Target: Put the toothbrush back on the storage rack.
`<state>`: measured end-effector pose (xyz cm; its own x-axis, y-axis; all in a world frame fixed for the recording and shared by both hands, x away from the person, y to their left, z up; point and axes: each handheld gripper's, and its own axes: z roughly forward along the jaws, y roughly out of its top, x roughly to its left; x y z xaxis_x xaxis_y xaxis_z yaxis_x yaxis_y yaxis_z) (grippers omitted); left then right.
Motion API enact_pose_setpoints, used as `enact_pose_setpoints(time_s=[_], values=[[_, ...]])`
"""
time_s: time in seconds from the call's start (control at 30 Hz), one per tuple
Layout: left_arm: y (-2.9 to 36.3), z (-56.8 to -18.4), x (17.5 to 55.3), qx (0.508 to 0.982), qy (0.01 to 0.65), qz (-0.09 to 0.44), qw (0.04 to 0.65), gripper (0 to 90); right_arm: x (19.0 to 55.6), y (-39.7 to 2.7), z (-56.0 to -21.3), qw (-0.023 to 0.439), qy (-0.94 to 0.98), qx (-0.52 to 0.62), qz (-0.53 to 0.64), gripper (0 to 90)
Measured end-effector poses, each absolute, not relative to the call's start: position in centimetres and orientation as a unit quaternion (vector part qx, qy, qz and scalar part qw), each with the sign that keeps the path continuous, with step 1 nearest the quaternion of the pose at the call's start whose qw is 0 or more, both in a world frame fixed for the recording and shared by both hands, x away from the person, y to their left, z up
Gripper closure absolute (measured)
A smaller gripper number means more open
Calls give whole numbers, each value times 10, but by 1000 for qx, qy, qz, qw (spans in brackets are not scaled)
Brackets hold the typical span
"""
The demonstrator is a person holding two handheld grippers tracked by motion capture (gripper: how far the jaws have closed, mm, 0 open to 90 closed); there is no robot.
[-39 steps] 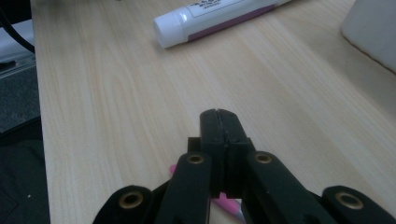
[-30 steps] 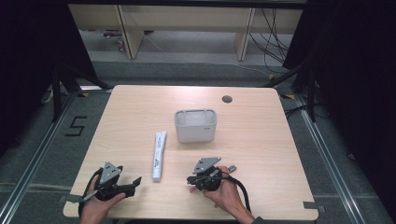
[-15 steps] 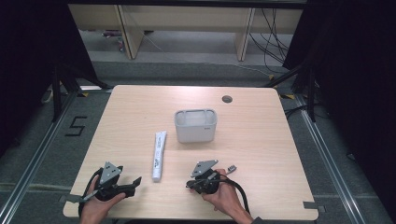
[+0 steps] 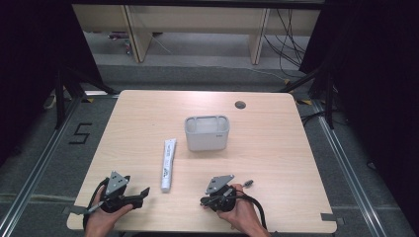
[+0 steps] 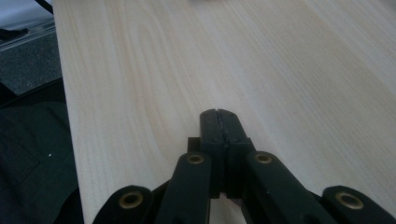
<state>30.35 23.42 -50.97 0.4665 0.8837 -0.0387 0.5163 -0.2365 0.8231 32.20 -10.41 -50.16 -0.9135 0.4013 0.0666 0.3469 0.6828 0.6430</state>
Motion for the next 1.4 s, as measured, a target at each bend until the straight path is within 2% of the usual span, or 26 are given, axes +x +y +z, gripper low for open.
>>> enact_pose_setpoints(time_s=[0.07, 0.93, 1.4], values=[[235, -510, 303, 756, 463, 226, 404, 161, 320, -105, -502, 29, 917, 202, 342, 900], [235, -510, 304, 758, 464, 225, 399, 161, 277, -152, -497, 50, 923, 217, 313, 900], [235, -511, 304, 758, 466, 226, 397, 161, 267, -184, -496, 58, 921, 220, 315, 900]])
